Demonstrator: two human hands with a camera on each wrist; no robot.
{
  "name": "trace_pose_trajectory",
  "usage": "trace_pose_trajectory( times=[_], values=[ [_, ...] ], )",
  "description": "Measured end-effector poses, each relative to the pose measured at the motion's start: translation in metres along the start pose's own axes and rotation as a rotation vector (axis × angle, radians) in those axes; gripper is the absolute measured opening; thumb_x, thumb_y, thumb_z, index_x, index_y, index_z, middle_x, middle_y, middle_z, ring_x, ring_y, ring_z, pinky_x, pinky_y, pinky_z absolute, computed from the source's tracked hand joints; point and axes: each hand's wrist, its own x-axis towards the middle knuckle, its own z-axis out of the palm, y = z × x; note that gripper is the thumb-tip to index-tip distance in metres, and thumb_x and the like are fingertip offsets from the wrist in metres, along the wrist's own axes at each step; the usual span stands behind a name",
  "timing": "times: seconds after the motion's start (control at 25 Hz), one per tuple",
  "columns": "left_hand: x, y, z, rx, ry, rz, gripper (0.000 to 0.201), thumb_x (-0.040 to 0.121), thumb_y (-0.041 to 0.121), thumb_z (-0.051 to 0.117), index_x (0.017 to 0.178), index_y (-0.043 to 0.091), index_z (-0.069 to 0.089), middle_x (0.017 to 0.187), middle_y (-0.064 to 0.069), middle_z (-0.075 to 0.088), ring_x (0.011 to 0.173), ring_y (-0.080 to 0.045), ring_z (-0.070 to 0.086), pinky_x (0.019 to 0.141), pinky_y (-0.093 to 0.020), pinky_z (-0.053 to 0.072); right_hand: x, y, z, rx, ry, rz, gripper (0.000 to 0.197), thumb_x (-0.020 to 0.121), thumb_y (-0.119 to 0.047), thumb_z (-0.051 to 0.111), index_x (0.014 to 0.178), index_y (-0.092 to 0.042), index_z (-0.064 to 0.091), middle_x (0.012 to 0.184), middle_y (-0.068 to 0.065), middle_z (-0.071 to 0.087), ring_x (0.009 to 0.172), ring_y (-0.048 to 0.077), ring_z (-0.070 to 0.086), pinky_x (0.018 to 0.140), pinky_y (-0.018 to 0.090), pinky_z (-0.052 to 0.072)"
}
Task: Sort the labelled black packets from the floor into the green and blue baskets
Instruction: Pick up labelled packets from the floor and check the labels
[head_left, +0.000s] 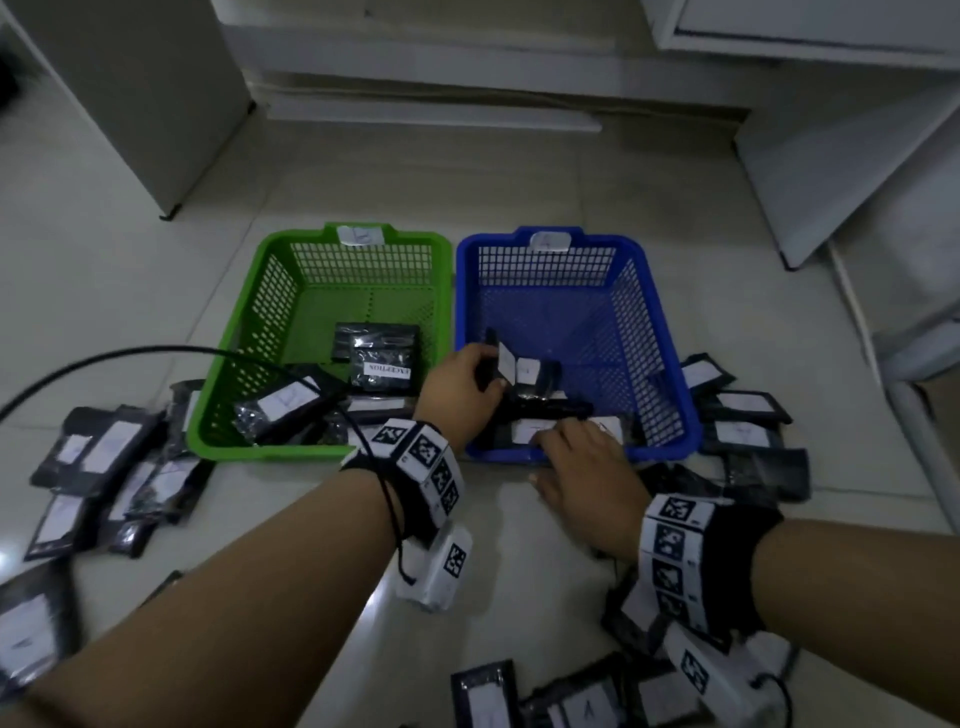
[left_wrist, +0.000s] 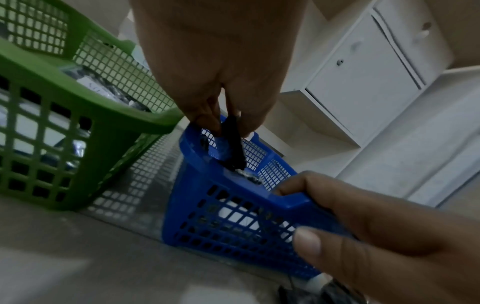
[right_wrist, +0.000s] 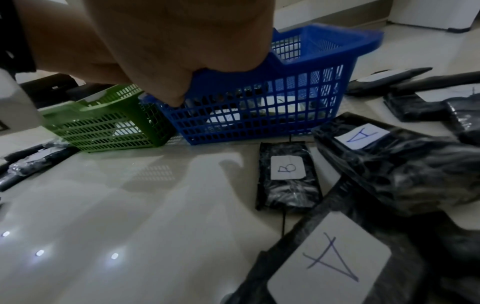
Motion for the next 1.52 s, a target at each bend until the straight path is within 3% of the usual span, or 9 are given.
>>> trace_pose_trajectory(
  times=[0.16, 0.36, 0.52, 0.68, 0.76, 0.92, 1.12, 1.32, 1.52],
  values=[
    [-0.002, -0.012, -0.019, 0.267, -0.119, 0.151, 0.043, 0.086, 0.025, 0.063, 0.128, 0.014, 0.057, 0.126, -0.014, 0.042, 0.12, -0.027, 0.043, 0.107, -0.029, 0.034, 0.0, -0.001, -0.001, -0.095, -0.04, -0.002, 0.051, 0.081, -0.045, 0.035, 0.121, -0.019, 0.053, 0.112, 0.005, 0.055, 0.107, 0.028, 0.052, 0.09, 0.041, 0.04],
    [-0.043, -0.042, -0.109, 0.312, -0.259, 0.244, 0.026, 0.082, 0.017, 0.067, 0.108, 0.016, 0.069, 0.111, -0.01, 0.052, 0.1, -0.023, 0.056, 0.096, -0.03, 0.044, 0.005, -0.036, -0.018, -0.018, -0.029, 0.014, 0.046, 0.088, -0.031, 0.051, 0.132, -0.026, 0.042, 0.125, 0.002, 0.048, 0.12, 0.026, 0.043, 0.1, 0.042, 0.034],
    [-0.11, -0.091, -0.194, 0.355, -0.252, 0.084, 0.018, 0.084, 0.015, 0.065, 0.099, 0.022, 0.071, 0.103, -0.002, 0.062, 0.091, -0.016, 0.062, 0.084, -0.022, 0.046, 0.016, -0.118, -0.025, 0.046, 0.007, -0.186, 0.044, 0.087, -0.025, 0.053, 0.13, -0.027, 0.047, 0.124, 0.001, 0.048, 0.121, 0.025, 0.041, 0.099, 0.039, 0.032],
    [-0.184, -0.16, -0.243, 0.339, -0.133, -0.107, 0.019, 0.083, 0.013, 0.063, 0.095, 0.025, 0.071, 0.097, 0.005, 0.063, 0.084, -0.008, 0.06, 0.077, -0.019, 0.046, 0.027, -0.213, 0.004, 0.057, -0.171, -0.481, 0.047, 0.086, -0.021, 0.053, 0.132, -0.027, 0.048, 0.129, 0.0, 0.045, 0.125, 0.022, 0.037, 0.103, 0.035, 0.033],
    [-0.218, -0.201, -0.248, 0.328, -0.035, -0.19, 0.02, 0.082, 0.013, 0.064, 0.098, 0.024, 0.07, 0.096, 0.005, 0.061, 0.082, -0.007, 0.055, 0.085, -0.025, 0.046, 0.029, -0.252, 0.031, 0.058, -0.263, -0.565, 0.046, 0.089, -0.017, 0.051, 0.134, -0.025, 0.048, 0.131, -0.001, 0.045, 0.125, 0.02, 0.036, 0.103, 0.034, 0.035],
    [-0.257, -0.279, -0.236, 0.28, 0.206, -0.389, 0.039, 0.073, 0.014, 0.072, 0.112, 0.018, 0.064, 0.116, -0.009, 0.054, 0.107, -0.029, 0.053, 0.099, -0.036, 0.04, 0.034, -0.31, 0.092, 0.046, -0.344, -0.607, 0.049, 0.087, -0.013, 0.05, 0.136, -0.02, 0.047, 0.136, -0.001, 0.043, 0.127, 0.022, 0.034, 0.104, 0.035, 0.037],
    [-0.263, -0.322, -0.218, 0.168, 0.204, -0.544, 0.084, 0.066, 0.029, 0.082, 0.138, 0.017, 0.041, 0.135, -0.013, 0.036, 0.126, -0.031, 0.038, 0.109, -0.037, 0.034, 0.043, -0.339, 0.134, -0.046, -0.292, -0.579, 0.057, 0.091, -0.022, 0.055, 0.144, -0.024, 0.035, 0.147, -0.001, 0.035, 0.135, 0.025, 0.027, 0.11, 0.034, 0.032],
    [-0.259, -0.319, -0.222, 0.015, 0.214, -0.566, 0.105, 0.061, 0.025, 0.086, 0.146, 0.023, 0.023, 0.124, -0.007, 0.046, 0.105, -0.022, 0.053, 0.09, -0.033, 0.046, 0.045, -0.346, 0.137, -0.011, -0.268, -0.463, 0.052, 0.082, -0.03, 0.068, 0.128, -0.021, 0.047, 0.125, 0.002, 0.039, 0.115, 0.023, 0.039, 0.095, 0.032, 0.041],
    [-0.268, -0.293, -0.222, -0.185, 0.286, -0.625, 0.067, 0.082, 0.015, 0.065, 0.139, 0.023, 0.032, 0.104, -0.002, 0.058, 0.082, -0.019, 0.058, 0.072, -0.032, 0.05, 0.051, -0.338, 0.12, 0.225, -0.419, -0.308, 0.03, 0.087, -0.025, 0.064, 0.112, -0.015, 0.051, 0.11, 0.005, 0.059, 0.1, 0.022, 0.055, 0.076, 0.027, 0.04]
  ],
)
